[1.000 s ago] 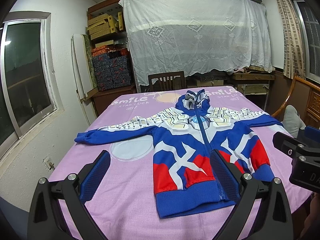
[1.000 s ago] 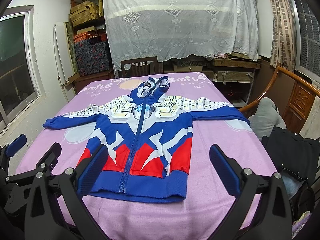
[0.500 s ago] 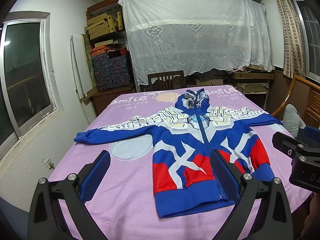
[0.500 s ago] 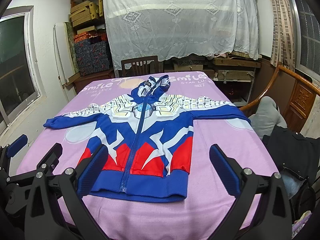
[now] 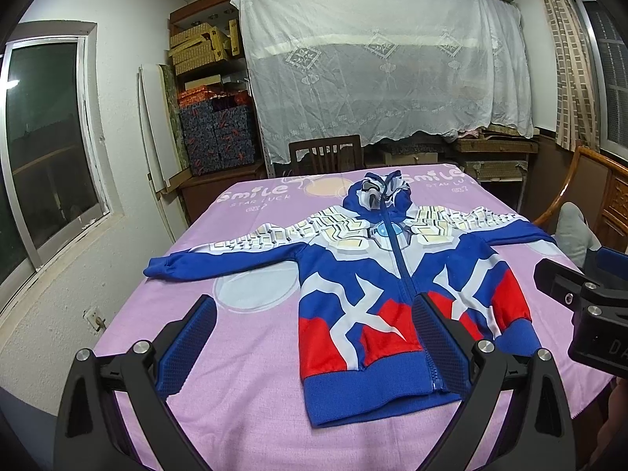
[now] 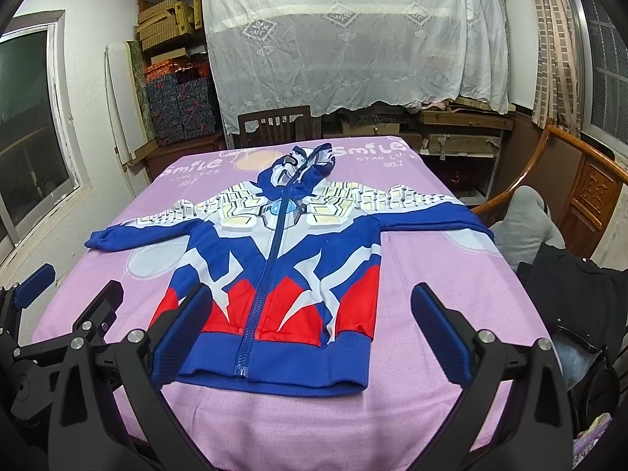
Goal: Fold large clothes
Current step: 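Lower the right tool onto the jacket's sleeve cuff and grasp it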
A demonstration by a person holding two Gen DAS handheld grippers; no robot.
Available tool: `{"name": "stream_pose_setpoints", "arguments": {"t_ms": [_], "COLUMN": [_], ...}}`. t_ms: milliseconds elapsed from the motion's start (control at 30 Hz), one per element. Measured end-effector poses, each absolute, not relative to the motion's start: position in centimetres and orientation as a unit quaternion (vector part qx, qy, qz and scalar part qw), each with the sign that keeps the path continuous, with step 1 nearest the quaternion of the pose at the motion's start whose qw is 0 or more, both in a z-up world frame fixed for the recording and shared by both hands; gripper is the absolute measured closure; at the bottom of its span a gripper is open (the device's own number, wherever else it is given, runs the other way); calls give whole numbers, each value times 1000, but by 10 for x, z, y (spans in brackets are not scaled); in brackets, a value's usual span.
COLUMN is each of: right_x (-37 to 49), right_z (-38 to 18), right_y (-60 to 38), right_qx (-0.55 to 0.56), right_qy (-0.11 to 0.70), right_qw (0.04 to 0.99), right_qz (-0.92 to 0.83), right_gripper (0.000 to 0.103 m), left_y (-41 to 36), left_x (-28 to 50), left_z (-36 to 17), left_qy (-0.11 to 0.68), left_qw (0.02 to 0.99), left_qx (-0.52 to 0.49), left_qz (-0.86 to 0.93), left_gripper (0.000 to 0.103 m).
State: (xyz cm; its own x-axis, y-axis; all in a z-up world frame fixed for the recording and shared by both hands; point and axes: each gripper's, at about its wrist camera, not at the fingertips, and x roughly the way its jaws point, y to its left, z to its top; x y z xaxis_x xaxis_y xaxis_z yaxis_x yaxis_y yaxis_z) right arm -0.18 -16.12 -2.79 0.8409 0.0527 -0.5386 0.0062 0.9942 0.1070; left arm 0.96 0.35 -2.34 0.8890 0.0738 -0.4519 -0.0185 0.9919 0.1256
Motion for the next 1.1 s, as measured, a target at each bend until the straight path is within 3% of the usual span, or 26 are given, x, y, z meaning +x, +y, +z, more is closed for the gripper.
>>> {"name": "stream_pose_setpoints", "arguments": {"t_ms": [233, 500, 700, 733, 767, 1100], "right_x": [8, 41, 65, 68, 70, 58], "right_z": [-42, -98, -134, -138, -141, -154], "right_y": [-171, -221, -222, -222, -222, -240], "right_qx": [58, 108, 123, 124, 127, 154], "right_qy": [300, 365, 420, 426, 432, 451], "right_qw": [952, 924, 899, 896, 892, 878], "right_qz": [13, -13, 18, 23, 32, 46], "right_gripper": [4, 6, 50, 68, 75, 79], "left_y": [18, 40, 44, 44, 44, 57], "left_x": [33, 78, 105, 108, 109, 117], "left_z": [-38, -80, -112, -116, -118, -134], "left_qy": [277, 360, 410, 415, 418, 444], "left_qw": [960, 933, 912, 910, 908, 896], "left_qx": [41, 8, -3, -2, 0, 5], "left_qz": [21, 11, 5, 6, 8, 24], "left_gripper": [3, 3, 6, 8, 9, 12]}}
